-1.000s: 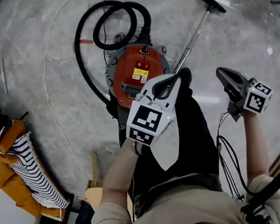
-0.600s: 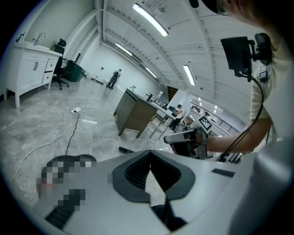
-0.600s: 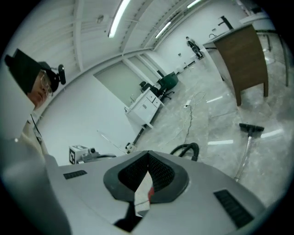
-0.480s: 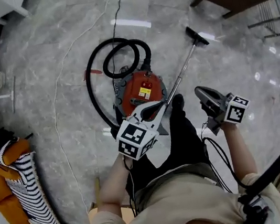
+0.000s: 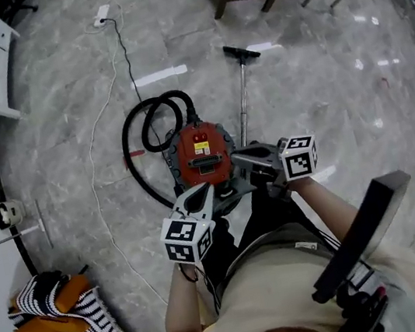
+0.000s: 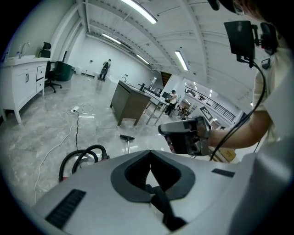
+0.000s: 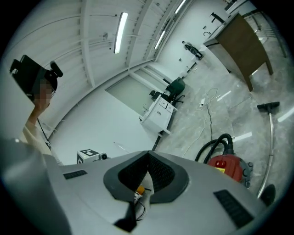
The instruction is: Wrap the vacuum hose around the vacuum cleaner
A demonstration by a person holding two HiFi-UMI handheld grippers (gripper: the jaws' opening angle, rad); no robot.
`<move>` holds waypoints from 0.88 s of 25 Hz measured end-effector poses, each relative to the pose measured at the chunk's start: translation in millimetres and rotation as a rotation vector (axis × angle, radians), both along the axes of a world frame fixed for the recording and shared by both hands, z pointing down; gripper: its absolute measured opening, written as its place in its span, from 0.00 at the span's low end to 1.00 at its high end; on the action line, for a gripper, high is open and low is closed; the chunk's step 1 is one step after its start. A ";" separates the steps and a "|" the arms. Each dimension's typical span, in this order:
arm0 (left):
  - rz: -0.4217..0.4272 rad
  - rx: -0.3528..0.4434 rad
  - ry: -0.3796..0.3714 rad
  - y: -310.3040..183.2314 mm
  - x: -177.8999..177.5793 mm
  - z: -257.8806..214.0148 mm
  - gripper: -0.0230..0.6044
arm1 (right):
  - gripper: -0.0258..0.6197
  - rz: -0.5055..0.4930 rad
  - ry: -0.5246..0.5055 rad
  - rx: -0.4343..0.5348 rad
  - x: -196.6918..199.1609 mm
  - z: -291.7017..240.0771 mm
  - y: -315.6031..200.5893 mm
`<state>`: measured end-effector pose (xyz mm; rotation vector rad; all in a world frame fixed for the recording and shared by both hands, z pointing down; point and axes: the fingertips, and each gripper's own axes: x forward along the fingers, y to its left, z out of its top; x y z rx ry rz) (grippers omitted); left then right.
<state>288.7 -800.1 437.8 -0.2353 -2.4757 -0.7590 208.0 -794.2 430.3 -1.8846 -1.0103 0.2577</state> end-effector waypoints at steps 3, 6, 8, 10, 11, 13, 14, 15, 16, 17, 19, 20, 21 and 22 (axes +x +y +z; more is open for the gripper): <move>0.035 0.002 0.002 -18.3 -3.4 -16.4 0.04 | 0.04 -0.035 0.021 -0.010 20.5 -17.6 -22.8; 0.045 -0.011 -0.041 -23.9 -32.6 -38.4 0.05 | 0.04 -0.044 -0.013 -0.041 12.9 -35.1 -38.1; 0.055 -0.044 -0.064 -27.3 -55.7 -56.4 0.05 | 0.04 -0.024 -0.019 -0.059 -2.0 -48.7 -48.4; 0.073 -0.073 -0.068 -33.6 -77.3 -69.7 0.05 | 0.04 -0.003 -0.022 -0.069 -20.5 -57.8 -59.3; 0.090 -0.085 -0.065 -37.2 -88.6 -74.0 0.04 | 0.04 0.013 -0.021 -0.075 -31.6 -61.0 -63.8; 0.133 -0.119 -0.054 -46.8 -110.5 -79.9 0.05 | 0.04 0.033 -0.016 -0.095 -52.1 -64.7 -71.9; 0.150 -0.140 -0.048 -53.3 -120.4 -81.6 0.05 | 0.04 0.027 -0.018 -0.105 -60.2 -65.0 -76.1; 0.164 -0.159 -0.042 -61.1 -129.0 -82.4 0.05 | 0.04 0.012 -0.020 -0.110 -66.6 -64.8 -81.1; 0.175 -0.173 -0.033 -69.2 -135.9 -82.6 0.04 | 0.04 -0.004 -0.019 -0.109 -71.2 -64.6 -86.4; 0.183 -0.181 -0.024 -75.7 -141.2 -83.3 0.04 | 0.04 -0.020 -0.015 -0.106 -74.2 -65.3 -90.7; 0.189 -0.185 -0.012 -80.9 -149.3 -86.9 0.05 | 0.04 -0.046 -0.010 -0.104 -77.8 -69.5 -93.5; 0.188 -0.182 -0.010 -81.1 -152.9 -88.7 0.05 | 0.04 -0.057 -0.012 -0.107 -78.9 -71.7 -92.8; 0.183 -0.176 -0.011 -81.2 -155.4 -89.7 0.05 | 0.04 -0.068 -0.014 -0.109 -79.0 -73.2 -91.7; 0.174 -0.169 -0.014 -81.7 -155.6 -89.9 0.05 | 0.04 -0.078 -0.017 -0.110 -77.0 -74.0 -90.8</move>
